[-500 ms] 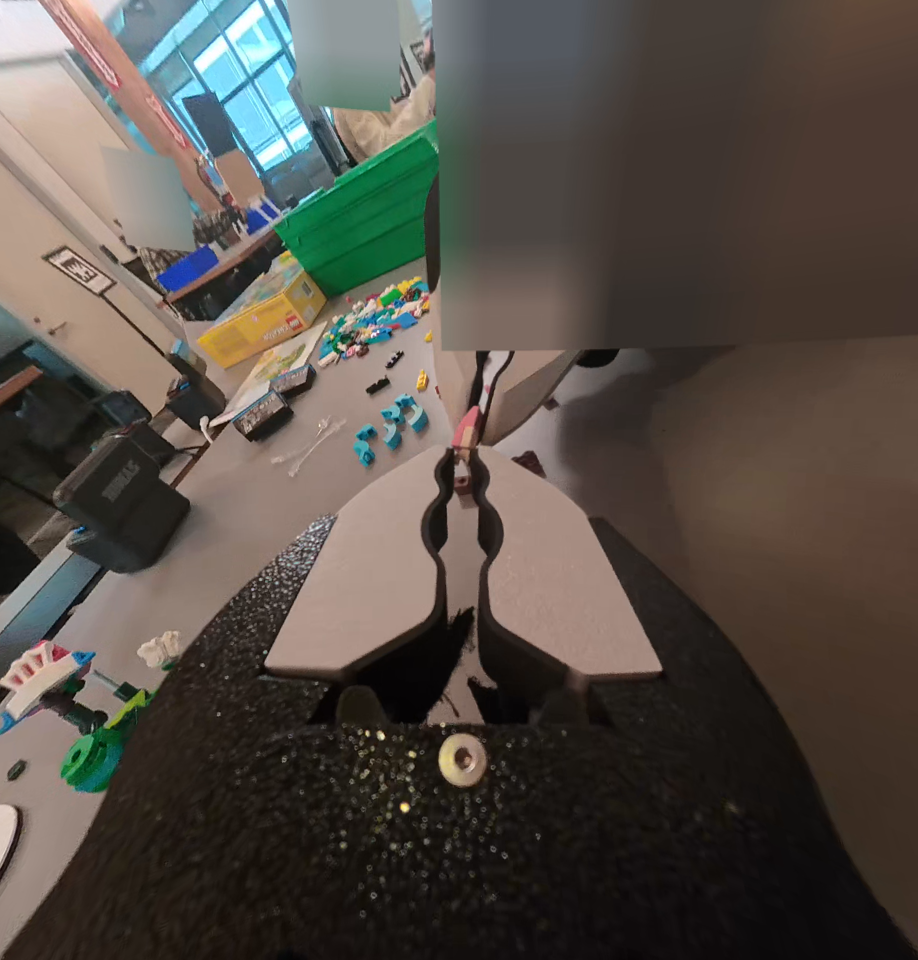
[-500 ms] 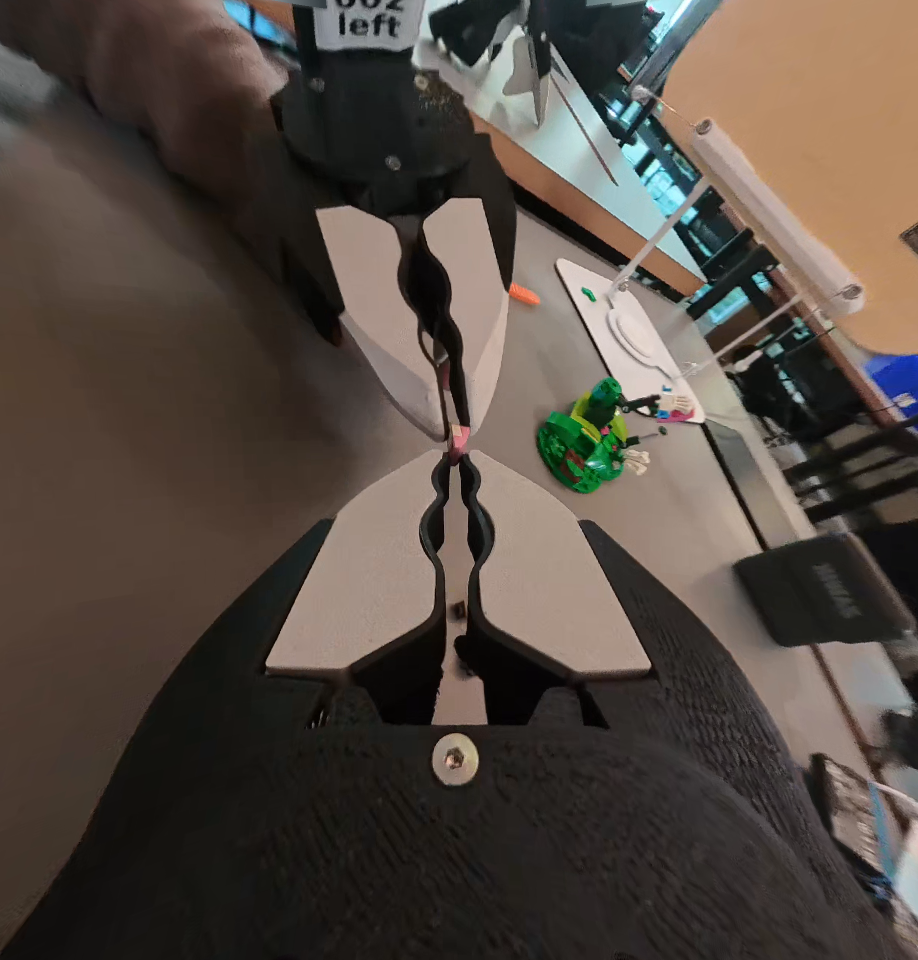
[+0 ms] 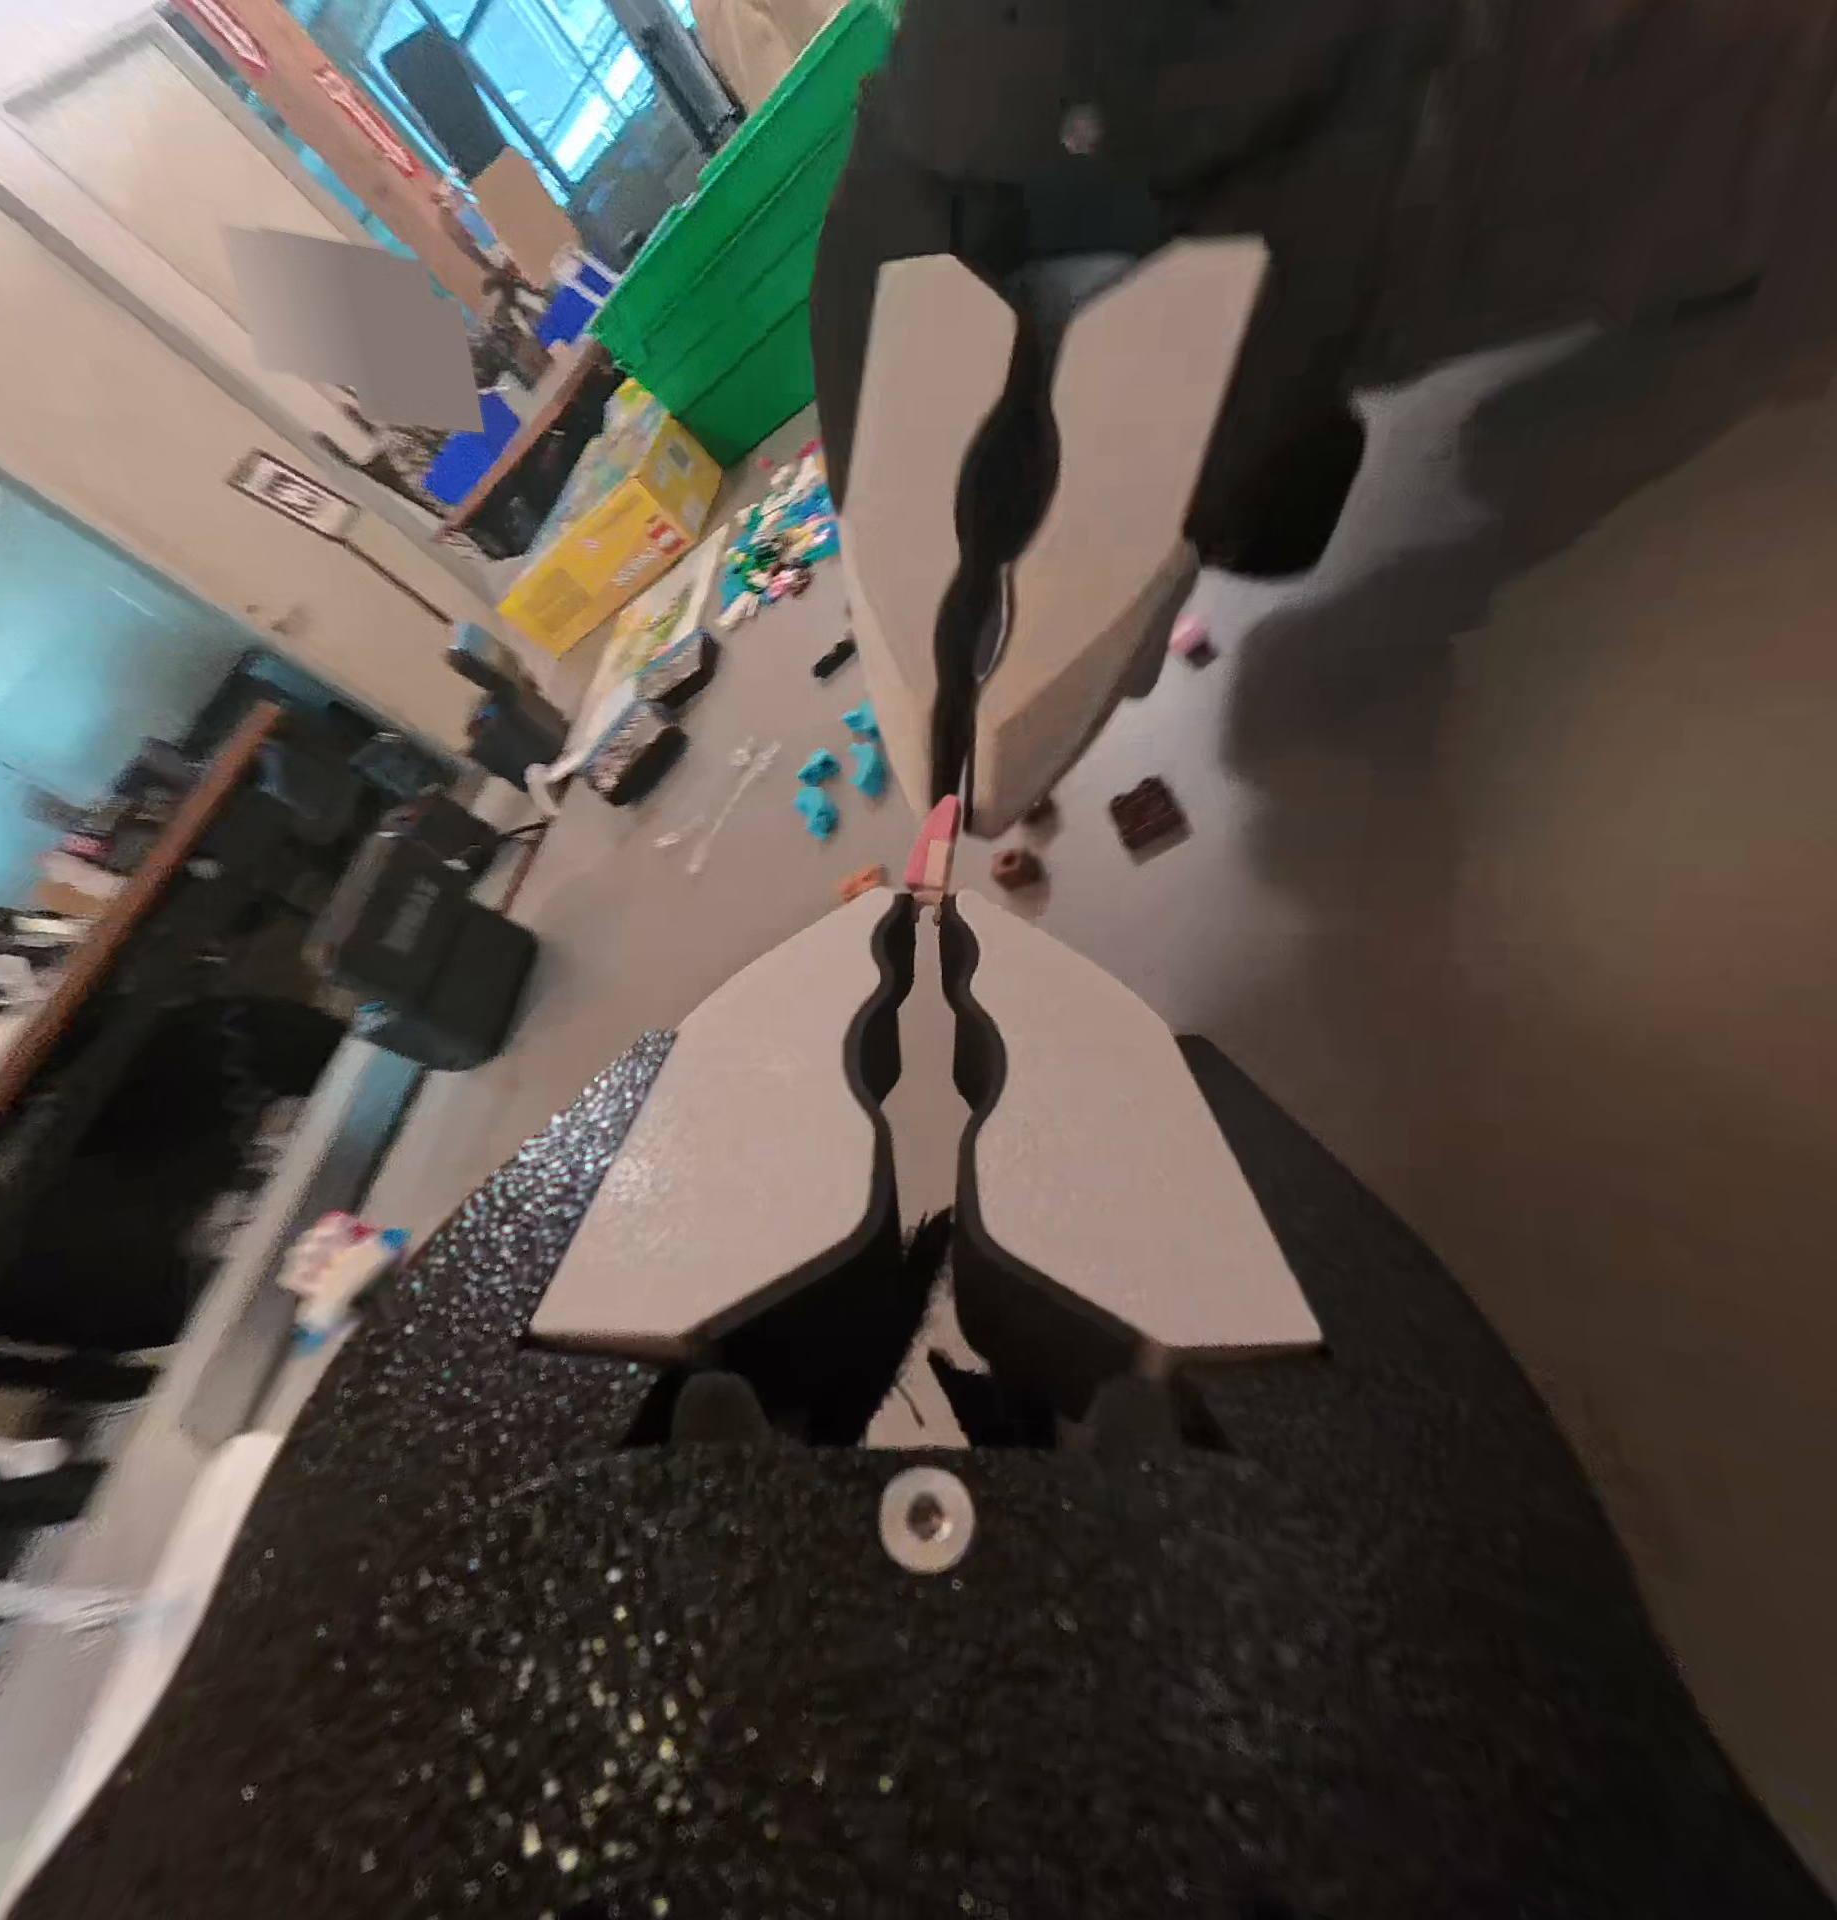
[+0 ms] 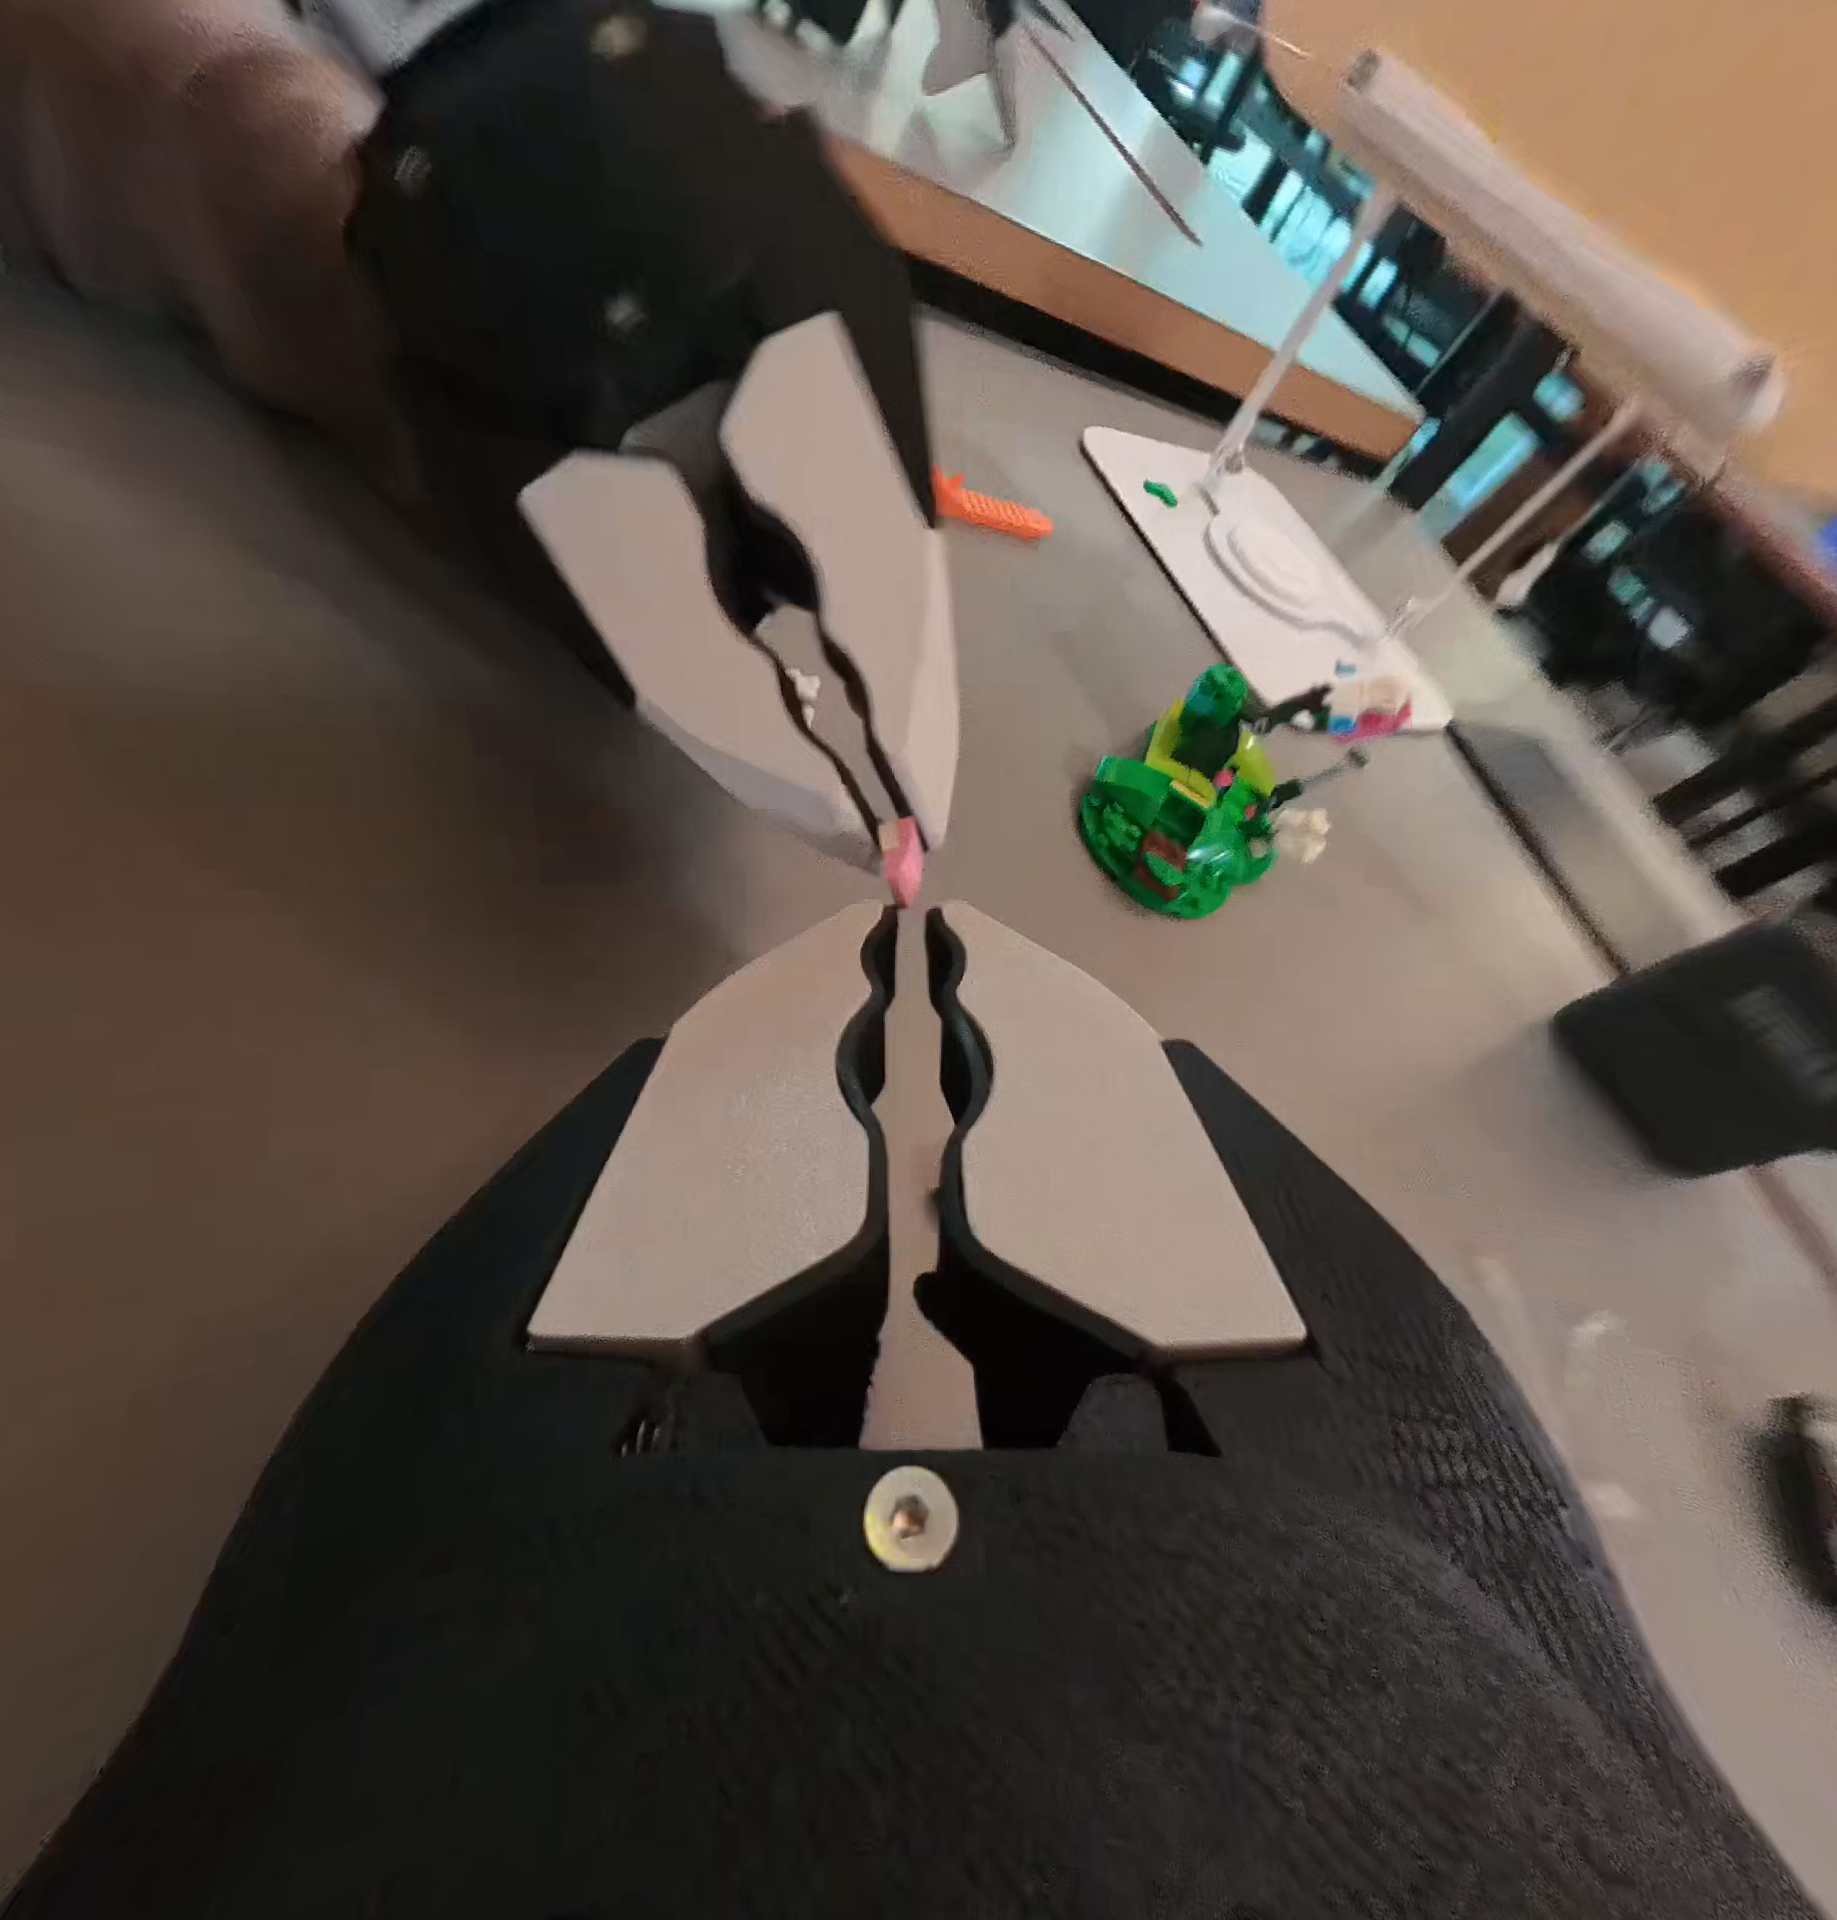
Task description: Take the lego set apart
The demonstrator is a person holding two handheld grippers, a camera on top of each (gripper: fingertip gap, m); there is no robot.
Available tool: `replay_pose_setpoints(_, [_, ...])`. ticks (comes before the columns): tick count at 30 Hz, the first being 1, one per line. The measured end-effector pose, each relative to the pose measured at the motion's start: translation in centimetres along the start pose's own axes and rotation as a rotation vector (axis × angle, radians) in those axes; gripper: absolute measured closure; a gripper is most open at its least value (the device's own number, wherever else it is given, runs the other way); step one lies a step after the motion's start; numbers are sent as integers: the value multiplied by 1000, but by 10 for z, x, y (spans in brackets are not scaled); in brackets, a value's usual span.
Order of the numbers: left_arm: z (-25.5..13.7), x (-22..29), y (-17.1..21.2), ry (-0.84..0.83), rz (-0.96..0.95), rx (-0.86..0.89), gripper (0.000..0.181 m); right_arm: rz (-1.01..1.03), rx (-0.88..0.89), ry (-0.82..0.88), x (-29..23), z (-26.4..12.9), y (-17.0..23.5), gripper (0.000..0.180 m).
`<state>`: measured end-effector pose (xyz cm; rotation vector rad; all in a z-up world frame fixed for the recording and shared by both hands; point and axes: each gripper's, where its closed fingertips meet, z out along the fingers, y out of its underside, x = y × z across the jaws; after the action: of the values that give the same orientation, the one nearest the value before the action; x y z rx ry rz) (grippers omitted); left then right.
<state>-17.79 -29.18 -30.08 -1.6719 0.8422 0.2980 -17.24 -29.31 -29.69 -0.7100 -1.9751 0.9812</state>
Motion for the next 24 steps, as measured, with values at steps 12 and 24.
replay_pose_setpoints(12, [1, 8, 3, -116, 552, -60, 176, 525, 15, -233, -14, 12, 0, 173])
replay_pose_setpoints(24, [-23, -30, -34, -300, 185, 131, 177, 692, 420, -183, 12, -1, -52, 174])
